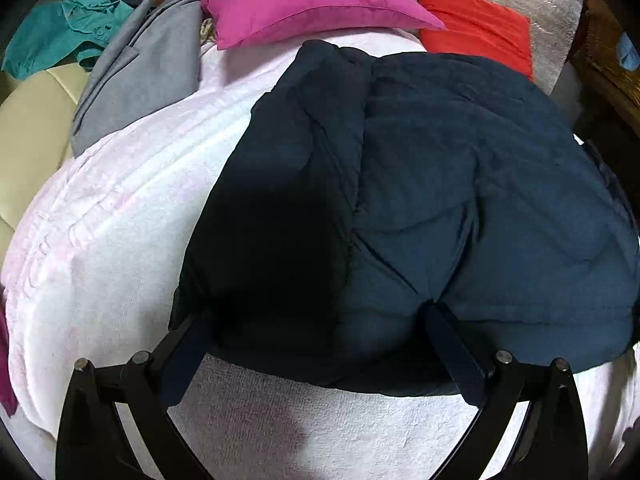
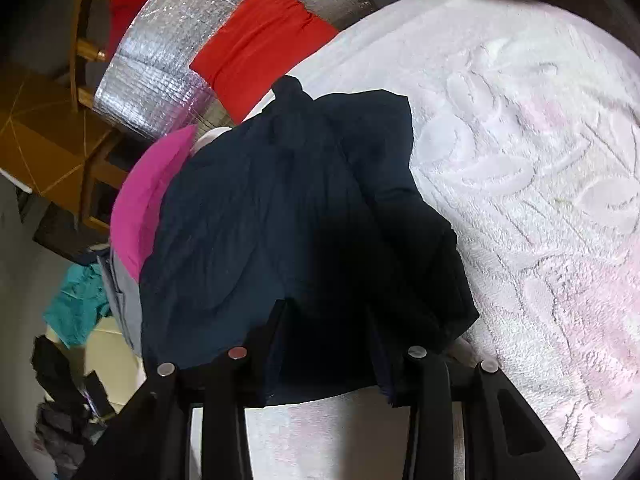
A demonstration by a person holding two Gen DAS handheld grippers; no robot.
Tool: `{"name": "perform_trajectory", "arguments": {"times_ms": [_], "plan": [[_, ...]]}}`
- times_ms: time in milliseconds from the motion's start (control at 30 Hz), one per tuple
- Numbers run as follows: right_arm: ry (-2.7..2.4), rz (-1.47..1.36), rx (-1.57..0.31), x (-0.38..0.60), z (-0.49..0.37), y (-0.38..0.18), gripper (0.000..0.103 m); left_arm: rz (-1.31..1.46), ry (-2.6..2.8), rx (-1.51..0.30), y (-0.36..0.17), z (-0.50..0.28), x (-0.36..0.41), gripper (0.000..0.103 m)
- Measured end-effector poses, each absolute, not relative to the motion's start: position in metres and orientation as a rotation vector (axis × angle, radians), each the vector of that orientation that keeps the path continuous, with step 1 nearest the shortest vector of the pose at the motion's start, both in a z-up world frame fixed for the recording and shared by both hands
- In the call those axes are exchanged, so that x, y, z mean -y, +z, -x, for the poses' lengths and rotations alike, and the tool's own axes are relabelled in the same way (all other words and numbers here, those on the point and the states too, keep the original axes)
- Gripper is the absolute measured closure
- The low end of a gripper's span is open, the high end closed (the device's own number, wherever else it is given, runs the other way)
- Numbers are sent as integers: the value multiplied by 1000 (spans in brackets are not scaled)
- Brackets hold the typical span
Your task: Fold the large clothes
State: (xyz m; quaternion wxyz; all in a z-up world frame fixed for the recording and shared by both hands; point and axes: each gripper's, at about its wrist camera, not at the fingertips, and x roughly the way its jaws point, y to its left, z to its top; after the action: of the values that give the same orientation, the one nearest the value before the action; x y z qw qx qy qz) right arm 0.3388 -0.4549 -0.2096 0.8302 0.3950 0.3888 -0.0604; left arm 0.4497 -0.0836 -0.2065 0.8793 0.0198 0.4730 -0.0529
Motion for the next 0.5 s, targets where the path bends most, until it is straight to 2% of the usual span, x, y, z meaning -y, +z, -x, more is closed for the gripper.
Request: {"name": "perform_trajectory", "arguments": {"times_ms": [67,133,167,267,367,500], "plan": [[-138,-826,-832,455,-346,-209,61,-67,-118,-973,-207,-448,85,0],[-132,-852,-826,456,-348,-210,55,-66,-129,-975,-208,-447,84,0],[-115,-869,-818,455,-347,-212,46,-63,-134,-977,-208,-447,84,0],[-69,-862,-820,452,-356,-208,28,-68,-145,-995,-206,-450,82,0],[-61,-795,-841,446,-365,-206,22,-82,-148,-1010,-202,-455,81,0],[-61,-772,-856,442,-369,-206,21,-148,-132,-985,-193,-453,89,0]]}}
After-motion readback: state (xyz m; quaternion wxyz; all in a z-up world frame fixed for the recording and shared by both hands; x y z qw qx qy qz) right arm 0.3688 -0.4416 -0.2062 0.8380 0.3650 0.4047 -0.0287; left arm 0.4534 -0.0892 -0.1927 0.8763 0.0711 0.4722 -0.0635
